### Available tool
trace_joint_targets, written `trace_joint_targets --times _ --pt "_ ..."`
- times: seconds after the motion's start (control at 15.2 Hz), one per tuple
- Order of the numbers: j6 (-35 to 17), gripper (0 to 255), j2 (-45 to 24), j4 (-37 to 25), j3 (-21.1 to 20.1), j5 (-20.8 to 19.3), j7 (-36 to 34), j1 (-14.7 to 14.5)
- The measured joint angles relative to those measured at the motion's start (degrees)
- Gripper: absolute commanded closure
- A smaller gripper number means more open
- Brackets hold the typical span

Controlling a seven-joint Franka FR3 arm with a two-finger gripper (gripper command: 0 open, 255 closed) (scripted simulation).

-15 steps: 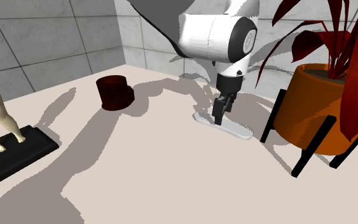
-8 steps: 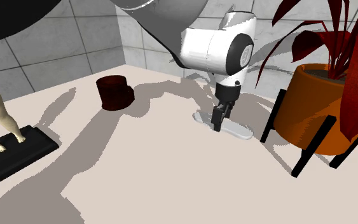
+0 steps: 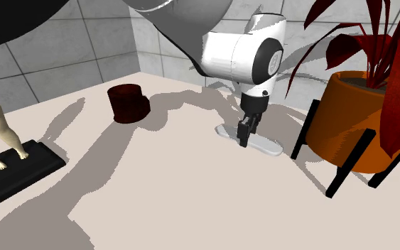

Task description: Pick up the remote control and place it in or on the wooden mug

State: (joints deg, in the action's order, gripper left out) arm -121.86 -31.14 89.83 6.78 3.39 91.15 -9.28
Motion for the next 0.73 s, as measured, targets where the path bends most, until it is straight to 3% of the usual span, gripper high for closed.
trace_joint_targets --times 0.73 --pt "1.72 255 1.07 -0.64 0.08 -0.13 -0.04 -0.03"
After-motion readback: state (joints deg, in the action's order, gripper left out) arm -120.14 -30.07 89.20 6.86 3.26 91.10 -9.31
